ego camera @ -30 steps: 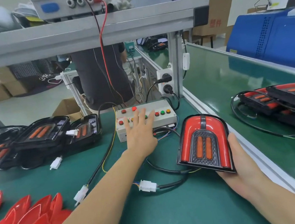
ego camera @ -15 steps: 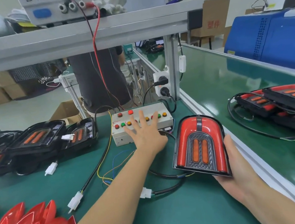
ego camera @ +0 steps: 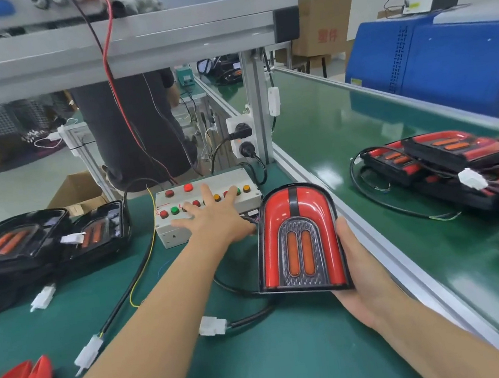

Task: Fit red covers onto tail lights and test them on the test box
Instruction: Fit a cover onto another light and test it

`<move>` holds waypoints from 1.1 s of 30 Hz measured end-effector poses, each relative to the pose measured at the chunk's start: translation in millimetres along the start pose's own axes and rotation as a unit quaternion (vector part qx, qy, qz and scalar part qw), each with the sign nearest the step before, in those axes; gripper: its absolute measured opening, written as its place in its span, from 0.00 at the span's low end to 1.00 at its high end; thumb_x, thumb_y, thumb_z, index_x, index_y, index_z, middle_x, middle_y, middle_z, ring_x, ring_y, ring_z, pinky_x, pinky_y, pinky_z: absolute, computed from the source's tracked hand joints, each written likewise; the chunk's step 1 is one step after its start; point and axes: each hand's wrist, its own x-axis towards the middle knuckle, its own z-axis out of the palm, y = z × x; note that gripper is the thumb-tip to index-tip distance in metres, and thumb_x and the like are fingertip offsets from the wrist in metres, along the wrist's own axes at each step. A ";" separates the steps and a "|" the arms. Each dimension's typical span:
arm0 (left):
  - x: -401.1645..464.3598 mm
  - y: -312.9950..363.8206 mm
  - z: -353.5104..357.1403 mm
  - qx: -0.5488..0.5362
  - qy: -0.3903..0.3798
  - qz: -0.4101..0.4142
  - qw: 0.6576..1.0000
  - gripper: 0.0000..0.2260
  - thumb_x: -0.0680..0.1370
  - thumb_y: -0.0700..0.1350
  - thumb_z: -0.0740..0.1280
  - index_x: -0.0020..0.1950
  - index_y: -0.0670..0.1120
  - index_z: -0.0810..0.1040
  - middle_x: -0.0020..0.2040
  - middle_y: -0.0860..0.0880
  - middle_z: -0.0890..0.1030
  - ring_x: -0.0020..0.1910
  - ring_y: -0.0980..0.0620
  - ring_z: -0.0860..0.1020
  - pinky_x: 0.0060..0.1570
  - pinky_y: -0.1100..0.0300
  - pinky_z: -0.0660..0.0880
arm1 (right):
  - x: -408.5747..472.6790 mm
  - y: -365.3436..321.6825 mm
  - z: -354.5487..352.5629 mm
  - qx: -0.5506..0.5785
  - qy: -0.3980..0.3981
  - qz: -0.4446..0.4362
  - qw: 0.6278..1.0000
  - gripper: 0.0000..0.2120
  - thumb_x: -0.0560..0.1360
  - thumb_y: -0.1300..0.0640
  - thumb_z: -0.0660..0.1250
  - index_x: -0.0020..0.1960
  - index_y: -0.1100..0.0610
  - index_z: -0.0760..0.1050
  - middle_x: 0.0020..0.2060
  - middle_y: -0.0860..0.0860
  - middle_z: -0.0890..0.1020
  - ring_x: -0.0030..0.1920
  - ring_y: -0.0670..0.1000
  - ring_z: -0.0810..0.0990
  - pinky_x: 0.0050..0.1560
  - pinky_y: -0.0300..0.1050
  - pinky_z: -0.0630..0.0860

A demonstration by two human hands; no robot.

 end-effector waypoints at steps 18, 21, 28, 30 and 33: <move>1.4 4.2 6.7 -0.031 0.008 -0.004 0.999 0.35 0.75 0.42 0.64 0.74 0.64 0.51 0.77 0.46 0.38 0.73 0.29 0.41 0.62 0.25 0.56 | 0.4 4.0 1.4 0.007 -0.004 -0.022 1.000 0.24 0.72 0.32 0.56 0.56 0.42 0.82 0.57 0.50 0.83 0.58 0.51 0.82 0.68 0.61 0.67; 0.9 3.6 6.3 -0.028 0.005 -0.005 1.000 0.35 0.74 0.42 0.63 0.74 0.64 0.51 0.77 0.47 0.38 0.73 0.30 0.41 0.62 0.25 0.56 | 1.1 5.1 0.3 0.008 -0.006 -0.024 1.000 0.24 0.72 0.32 0.57 0.56 0.43 0.82 0.57 0.50 0.83 0.58 0.51 0.82 0.68 0.61 0.68; 0.4 4.1 -0.3 -0.009 -0.013 -0.008 1.000 0.35 0.74 0.46 0.64 0.75 0.64 0.49 0.77 0.46 0.38 0.74 0.31 0.40 0.64 0.25 0.48 | -0.2 3.1 1.0 0.031 0.016 -0.019 0.999 0.26 0.72 0.33 0.58 0.59 0.48 0.81 0.57 0.52 0.83 0.57 0.53 0.82 0.65 0.59 0.71; 0.5 3.6 -0.3 0.018 0.004 0.006 1.000 0.35 0.74 0.54 0.66 0.75 0.63 0.49 0.78 0.46 0.39 0.74 0.34 0.39 0.64 0.26 0.43 | -0.3 0.7 1.6 0.038 0.018 -0.008 0.999 0.27 0.73 0.34 0.57 0.62 0.49 0.79 0.57 0.52 0.83 0.57 0.52 0.82 0.60 0.54 0.75; 0.2 2.6 0.8 0.060 0.033 0.036 0.997 0.36 0.73 0.57 0.65 0.76 0.60 0.50 0.78 0.44 0.41 0.75 0.36 0.39 0.65 0.28 0.41 | -0.7 -2.0 2.2 0.042 0.025 0.006 0.999 0.26 0.77 0.35 0.55 0.63 0.50 0.78 0.57 0.52 0.84 0.56 0.51 0.83 0.56 0.51 0.76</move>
